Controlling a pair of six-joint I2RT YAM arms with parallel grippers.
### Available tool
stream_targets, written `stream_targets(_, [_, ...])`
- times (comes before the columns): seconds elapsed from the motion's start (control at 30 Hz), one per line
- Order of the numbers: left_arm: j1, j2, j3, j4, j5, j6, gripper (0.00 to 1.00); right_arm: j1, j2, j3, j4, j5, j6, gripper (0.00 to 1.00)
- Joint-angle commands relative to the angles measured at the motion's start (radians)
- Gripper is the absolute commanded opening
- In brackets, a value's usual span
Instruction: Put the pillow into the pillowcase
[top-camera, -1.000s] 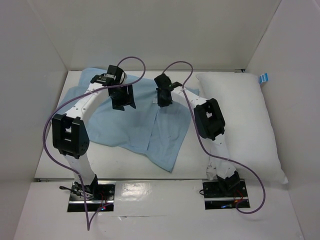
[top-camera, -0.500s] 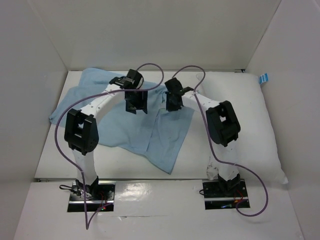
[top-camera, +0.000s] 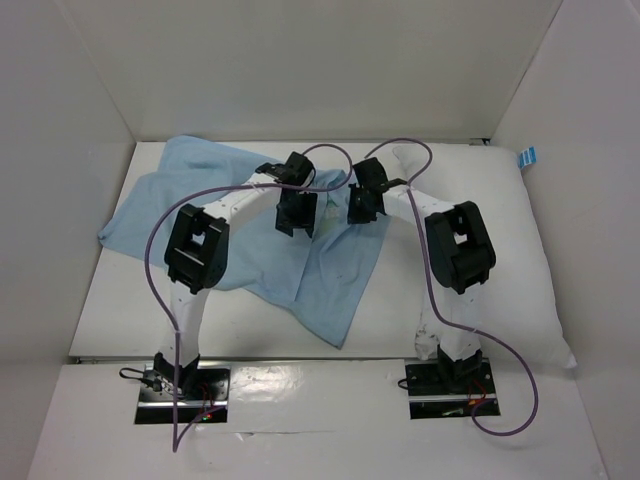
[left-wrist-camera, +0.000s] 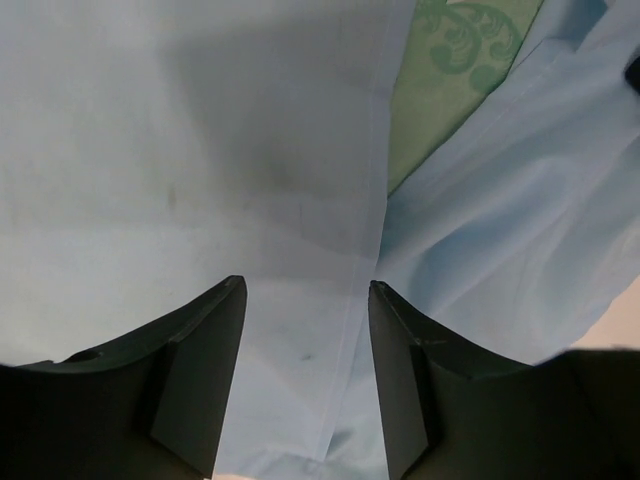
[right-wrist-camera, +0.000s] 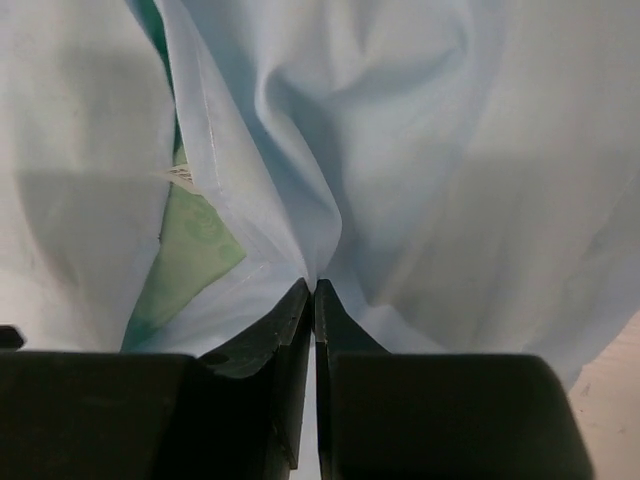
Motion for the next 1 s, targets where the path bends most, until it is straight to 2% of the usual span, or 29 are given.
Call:
stream_targets(0.0, [-0.004,0.028,0.031,0.045,0.039,-0.021,0.66,-0.01,-0.046,-0.005,0.055,-0.03,-0.003,0.12])
stream_targets(0.23, [-0.014,0.06,0.053,0.059,0.068,-0.021,0.71,-0.01,-0.037,-0.016,0.065,-0.048,-0.003,0.15])
stream_targets(0.5, [-0.034,0.157,0.148,-0.004,-0.019,-0.012,0.69,-0.019,-0.046,-0.04,0.078,-0.057,0.006,0.16])
stream_targets(0.6, [-0.034,0.171,0.175,-0.027,-0.061,-0.021,0.55,-0.019,-0.046,-0.04,0.078,-0.057,0.006,0.16])
stream_targets(0.63, [-0.034,0.171,0.175,-0.027,-0.07,-0.032,0.37,-0.019,-0.046,-0.04,0.078,-0.057,0.006,0.16])
stream_targets(0.67, [-0.034,0.154,0.175,-0.027,-0.084,-0.032,0.37,-0.019,-0.046,-0.04,0.078,-0.057,0.006,0.16])
stream_targets(0.7, [-0.034,0.142,0.175,-0.039,-0.111,-0.046,0.18,-0.019,-0.057,-0.04,0.078,-0.057,-0.003,0.16])
stream_targets(0.77, [-0.034,0.108,0.186,-0.053,-0.122,-0.055,0.03,-0.019,-0.057,-0.04,0.067,-0.057,-0.003,0.15])
stream_targets(0.8, [-0.034,0.07,0.195,-0.07,-0.131,-0.055,0.0,-0.019,-0.057,-0.04,0.067,-0.057,-0.012,0.13])
stream_targets(0.87, [-0.024,0.025,0.205,-0.094,-0.132,-0.043,0.0,-0.028,-0.057,-0.04,0.067,-0.057,-0.012,0.1])
stream_targets(0.97, [0.024,-0.068,0.194,-0.105,-0.035,-0.043,0.0,-0.028,-0.057,-0.04,0.067,-0.057,-0.021,0.09])
